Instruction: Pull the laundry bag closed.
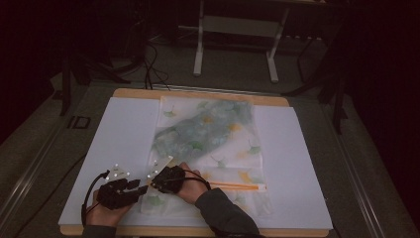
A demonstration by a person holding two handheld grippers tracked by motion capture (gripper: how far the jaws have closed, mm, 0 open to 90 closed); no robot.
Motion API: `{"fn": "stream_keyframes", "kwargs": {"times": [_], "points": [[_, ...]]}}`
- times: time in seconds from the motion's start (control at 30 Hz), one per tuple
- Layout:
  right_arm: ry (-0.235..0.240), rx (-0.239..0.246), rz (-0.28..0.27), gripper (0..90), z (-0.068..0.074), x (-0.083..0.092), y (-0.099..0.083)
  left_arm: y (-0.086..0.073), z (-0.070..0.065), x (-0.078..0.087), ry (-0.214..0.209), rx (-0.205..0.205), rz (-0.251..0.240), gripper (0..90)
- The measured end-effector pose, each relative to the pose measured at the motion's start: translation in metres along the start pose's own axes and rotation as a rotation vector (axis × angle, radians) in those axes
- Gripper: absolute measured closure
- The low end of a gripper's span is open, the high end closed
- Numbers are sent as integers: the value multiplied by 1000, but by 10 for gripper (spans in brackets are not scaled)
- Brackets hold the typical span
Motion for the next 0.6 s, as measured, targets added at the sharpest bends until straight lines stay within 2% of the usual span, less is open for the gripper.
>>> {"fn": "stream_keyframes", "kwargs": {"times": [0.37, 0.6], "points": [[-12, 2, -13, 842, -4, 7, 0, 0, 5, -18, -45, 28, 57, 584], [-24, 10, -27, 843, -6, 16, 1, 2, 7, -27, -84, 29, 85, 636]]}}
Point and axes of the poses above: each handheld gripper's, and its own axes: x roughly backward along the jaws, y roughly out of its top, z roughly to its left, the point moved 3 cm from there along -x, roughly forward along the jaws, and after that the axes turned 14 degrees about -y, right-handed, at the moved point
